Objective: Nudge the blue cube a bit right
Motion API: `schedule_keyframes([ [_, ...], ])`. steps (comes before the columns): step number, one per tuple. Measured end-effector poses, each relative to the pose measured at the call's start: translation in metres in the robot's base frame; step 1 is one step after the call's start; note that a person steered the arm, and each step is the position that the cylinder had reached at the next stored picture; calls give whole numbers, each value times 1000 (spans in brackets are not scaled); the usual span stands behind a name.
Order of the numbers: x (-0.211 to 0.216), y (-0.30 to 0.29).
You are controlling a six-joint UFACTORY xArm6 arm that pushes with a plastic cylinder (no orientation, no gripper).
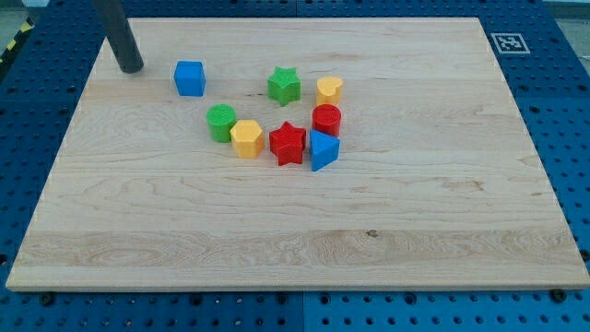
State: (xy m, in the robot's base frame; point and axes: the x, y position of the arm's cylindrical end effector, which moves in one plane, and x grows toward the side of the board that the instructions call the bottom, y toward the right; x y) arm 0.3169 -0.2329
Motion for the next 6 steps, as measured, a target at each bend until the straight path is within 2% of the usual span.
schedule_keyframes([
  [2,4,46],
  [4,42,58],
  [6,39,57],
])
